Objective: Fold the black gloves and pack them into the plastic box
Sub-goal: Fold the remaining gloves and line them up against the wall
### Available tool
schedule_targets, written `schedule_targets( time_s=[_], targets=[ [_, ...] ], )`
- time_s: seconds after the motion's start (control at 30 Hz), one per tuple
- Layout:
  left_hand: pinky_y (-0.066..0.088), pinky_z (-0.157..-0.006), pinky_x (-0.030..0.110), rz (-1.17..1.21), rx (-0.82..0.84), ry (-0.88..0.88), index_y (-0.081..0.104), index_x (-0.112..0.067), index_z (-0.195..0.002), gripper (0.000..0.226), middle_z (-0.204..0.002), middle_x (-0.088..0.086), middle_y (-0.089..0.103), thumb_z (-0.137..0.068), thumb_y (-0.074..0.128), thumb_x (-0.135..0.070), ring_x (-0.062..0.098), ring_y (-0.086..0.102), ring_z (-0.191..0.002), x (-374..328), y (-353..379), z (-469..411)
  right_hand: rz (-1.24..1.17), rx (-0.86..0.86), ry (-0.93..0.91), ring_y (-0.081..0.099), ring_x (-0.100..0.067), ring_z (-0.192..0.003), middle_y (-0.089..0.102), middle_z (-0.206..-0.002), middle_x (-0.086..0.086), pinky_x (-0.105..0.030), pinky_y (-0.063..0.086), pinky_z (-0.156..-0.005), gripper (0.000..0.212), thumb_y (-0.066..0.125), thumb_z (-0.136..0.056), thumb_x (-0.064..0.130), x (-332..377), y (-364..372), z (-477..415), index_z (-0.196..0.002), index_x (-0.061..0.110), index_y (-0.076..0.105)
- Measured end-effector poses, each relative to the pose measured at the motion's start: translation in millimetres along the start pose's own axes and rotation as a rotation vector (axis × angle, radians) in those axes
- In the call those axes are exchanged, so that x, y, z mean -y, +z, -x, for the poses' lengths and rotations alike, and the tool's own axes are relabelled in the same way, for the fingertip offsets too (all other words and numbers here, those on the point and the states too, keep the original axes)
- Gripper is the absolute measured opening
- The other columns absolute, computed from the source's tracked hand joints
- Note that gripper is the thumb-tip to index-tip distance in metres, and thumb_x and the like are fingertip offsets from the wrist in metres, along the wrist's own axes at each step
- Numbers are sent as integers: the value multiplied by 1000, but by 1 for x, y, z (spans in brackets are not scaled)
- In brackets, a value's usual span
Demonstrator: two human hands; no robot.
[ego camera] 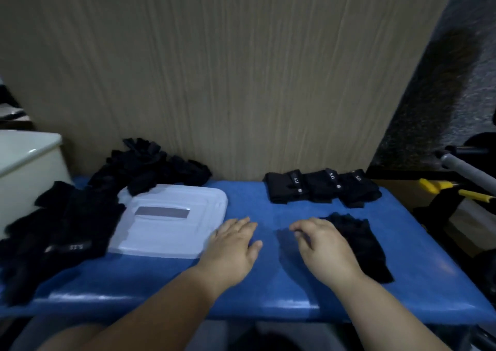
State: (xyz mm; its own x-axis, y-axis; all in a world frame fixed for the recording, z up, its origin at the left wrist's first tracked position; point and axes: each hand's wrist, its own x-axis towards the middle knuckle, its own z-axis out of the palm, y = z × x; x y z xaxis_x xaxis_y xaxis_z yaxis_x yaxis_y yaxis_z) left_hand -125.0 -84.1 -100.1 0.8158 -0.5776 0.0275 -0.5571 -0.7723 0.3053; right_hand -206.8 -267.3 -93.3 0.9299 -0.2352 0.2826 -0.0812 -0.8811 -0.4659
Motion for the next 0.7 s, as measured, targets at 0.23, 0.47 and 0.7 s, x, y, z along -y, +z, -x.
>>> schedule_targets(
  time_s=[0.23,0.47,0.7],
  targets=[
    [21,-104,29,64,-303,-229,49,-34,-132,35,-139,-16,43,-98,41,-41,10,28,-131,95,-32,54,-127,157,-139,50,-7,-108,64,-108,12,-14,36,-89,22,52,-96,21,75,64,-14,-109,26,68],
    [38,-82,44,29,-735,-374,62,-24,-94,31,-101,-5,61,-77,41,-39,20,43,-100,177,-51,92,-278,252,-170,53,2,-92,59,-102,17,-9,41,-82,18,54,-95,25,160,112,-42,-106,30,68],
    [42,-88,49,40,-723,-469,62,-15,-104,29,-118,6,59,-76,62,-19,25,43,-112,212,-54,93,-393,389,-73,59,-6,-94,62,-106,9,-20,47,-85,26,53,-96,28,237,150,-74,-120,25,61]
  ],
)
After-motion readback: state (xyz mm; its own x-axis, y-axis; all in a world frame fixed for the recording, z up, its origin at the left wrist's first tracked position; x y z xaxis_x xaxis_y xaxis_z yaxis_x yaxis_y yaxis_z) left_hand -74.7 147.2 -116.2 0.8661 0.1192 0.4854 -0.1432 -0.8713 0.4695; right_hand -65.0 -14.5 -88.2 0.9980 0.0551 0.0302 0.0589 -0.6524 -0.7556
